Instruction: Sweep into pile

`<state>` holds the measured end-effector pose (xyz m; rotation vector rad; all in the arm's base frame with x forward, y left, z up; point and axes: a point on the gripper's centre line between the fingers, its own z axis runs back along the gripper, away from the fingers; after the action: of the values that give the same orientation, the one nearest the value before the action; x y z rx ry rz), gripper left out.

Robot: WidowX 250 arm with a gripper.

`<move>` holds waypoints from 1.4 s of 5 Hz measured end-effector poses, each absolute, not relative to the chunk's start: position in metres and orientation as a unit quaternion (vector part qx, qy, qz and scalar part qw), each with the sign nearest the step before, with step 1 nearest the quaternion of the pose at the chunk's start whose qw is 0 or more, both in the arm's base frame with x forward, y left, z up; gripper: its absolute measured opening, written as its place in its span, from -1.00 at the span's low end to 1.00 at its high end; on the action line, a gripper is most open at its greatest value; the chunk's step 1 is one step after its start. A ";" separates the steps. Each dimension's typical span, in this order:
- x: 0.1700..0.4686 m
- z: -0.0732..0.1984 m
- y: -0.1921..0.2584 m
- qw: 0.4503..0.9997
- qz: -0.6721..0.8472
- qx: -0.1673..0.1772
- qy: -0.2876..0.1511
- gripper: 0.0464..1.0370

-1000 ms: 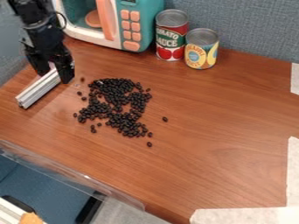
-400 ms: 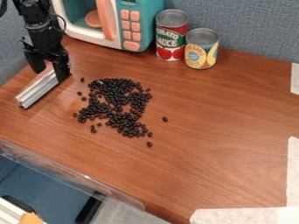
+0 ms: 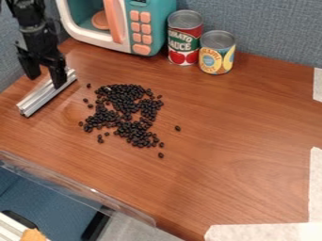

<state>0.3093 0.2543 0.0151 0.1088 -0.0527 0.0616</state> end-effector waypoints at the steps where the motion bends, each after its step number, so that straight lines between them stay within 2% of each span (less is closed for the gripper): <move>1: 0.310 0.005 0.256 0.998 0.034 0.050 -0.016 0.93; 2: 0.310 0.006 0.256 0.998 0.033 0.052 -0.016 0.82; 4: 0.309 0.003 0.254 0.998 0.029 0.050 -0.016 -0.30; 6: 0.307 0.001 0.252 0.998 0.033 0.045 -0.009 -0.33; 7: 0.307 0.000 0.244 0.999 0.044 0.017 -0.008 -0.33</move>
<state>0.3074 0.2437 -0.0003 0.0342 -0.0154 0.0884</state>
